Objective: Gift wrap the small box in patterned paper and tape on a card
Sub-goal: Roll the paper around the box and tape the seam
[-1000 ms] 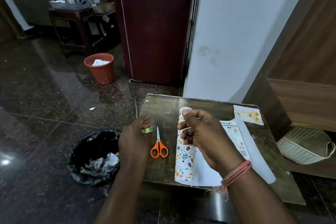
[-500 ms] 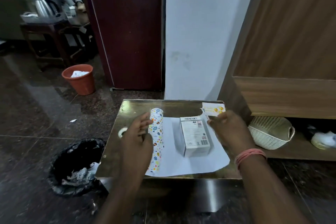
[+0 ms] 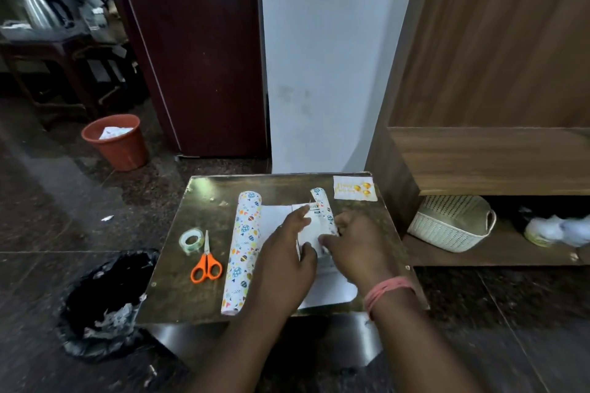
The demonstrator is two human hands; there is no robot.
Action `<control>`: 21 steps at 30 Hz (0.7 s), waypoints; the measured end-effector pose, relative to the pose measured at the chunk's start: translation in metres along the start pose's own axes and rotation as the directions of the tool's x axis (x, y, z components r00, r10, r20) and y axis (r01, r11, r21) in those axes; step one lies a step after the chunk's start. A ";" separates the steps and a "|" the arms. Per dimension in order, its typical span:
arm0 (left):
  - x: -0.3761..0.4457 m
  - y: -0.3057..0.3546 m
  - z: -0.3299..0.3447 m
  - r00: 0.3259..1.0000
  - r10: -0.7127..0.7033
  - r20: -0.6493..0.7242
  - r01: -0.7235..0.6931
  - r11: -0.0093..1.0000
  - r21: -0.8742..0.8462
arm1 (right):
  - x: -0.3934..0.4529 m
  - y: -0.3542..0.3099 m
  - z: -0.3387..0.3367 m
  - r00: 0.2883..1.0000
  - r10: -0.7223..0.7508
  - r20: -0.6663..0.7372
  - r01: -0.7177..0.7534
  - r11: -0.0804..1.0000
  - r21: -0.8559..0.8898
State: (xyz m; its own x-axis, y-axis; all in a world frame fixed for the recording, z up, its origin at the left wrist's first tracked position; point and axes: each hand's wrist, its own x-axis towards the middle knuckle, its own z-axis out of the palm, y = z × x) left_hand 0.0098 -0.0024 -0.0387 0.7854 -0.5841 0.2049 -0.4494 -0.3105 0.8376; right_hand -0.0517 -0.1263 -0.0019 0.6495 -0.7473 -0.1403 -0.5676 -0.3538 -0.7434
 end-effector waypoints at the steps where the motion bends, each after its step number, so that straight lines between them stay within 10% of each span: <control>1: 0.000 0.002 0.000 1.000 0.003 -0.005 -0.003 1.000 0.012 | -0.002 0.000 0.004 1.000 -0.010 -0.007 0.010 1.000 0.013; 12: 0.008 0.007 0.001 1.000 -0.006 -0.014 0.009 0.987 0.163 | -0.033 0.001 0.013 0.988 -0.155 -0.011 0.152 0.975 -0.164; 21: 0.012 0.005 -0.008 0.997 0.034 0.073 -0.051 0.970 0.239 | -0.009 0.024 0.002 0.997 0.070 -0.025 -0.058 0.948 0.314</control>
State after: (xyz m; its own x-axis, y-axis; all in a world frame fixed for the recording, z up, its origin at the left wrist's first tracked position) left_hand 0.0206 -0.0045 -0.0282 0.7361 -0.6479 0.1958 -0.5778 -0.4508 0.6804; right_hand -0.0703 -0.1269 -0.0194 0.5954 -0.7841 -0.1752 -0.4166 -0.1149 -0.9018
